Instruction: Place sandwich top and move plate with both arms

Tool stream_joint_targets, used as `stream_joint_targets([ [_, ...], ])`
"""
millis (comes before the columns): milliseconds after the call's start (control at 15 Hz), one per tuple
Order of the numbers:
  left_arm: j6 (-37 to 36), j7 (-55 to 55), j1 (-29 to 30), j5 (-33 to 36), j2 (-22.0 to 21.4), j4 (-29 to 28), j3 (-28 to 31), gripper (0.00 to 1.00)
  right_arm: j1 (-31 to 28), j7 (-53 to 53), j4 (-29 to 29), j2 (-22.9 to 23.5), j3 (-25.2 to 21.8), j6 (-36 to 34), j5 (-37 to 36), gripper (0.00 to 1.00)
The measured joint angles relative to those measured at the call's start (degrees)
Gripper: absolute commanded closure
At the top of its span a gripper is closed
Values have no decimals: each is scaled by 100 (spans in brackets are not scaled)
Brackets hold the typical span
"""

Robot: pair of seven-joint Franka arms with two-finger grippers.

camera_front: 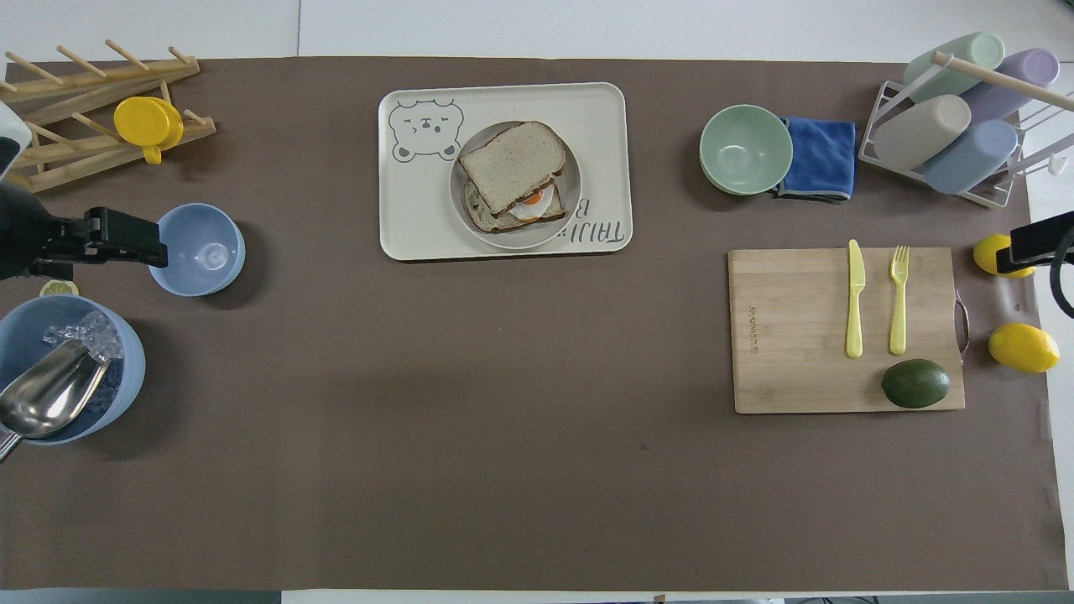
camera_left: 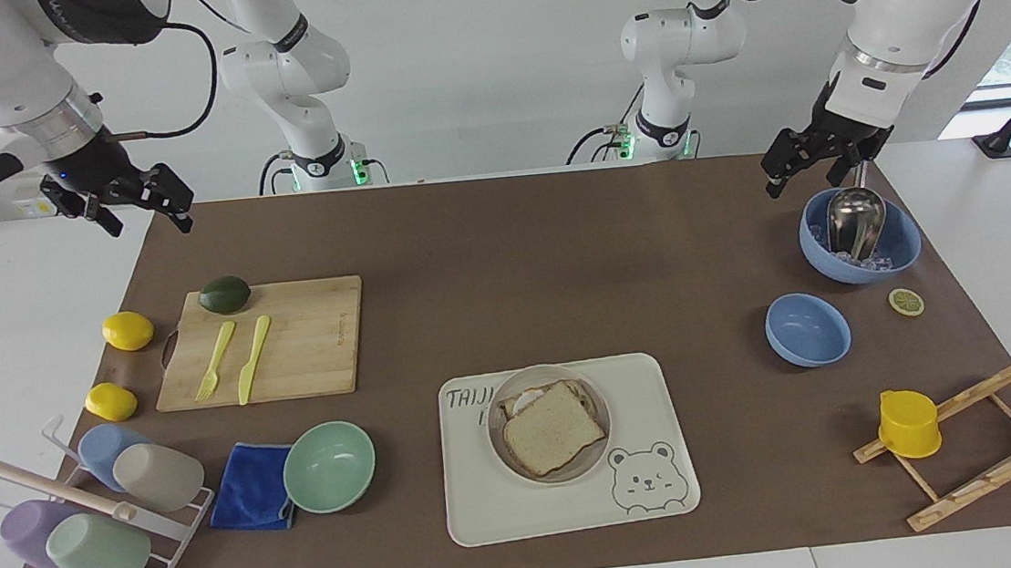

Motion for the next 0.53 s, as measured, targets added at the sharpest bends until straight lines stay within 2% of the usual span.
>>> stream_joint_targets([
  [200,26,489,0,16,-184,-270,-10,0,-6,4,-2,0,-10,0,0,0],
  [533,200,635,83,27,29,-205,53,0,-7,4,-7,0,-16,-11,0,0],
])
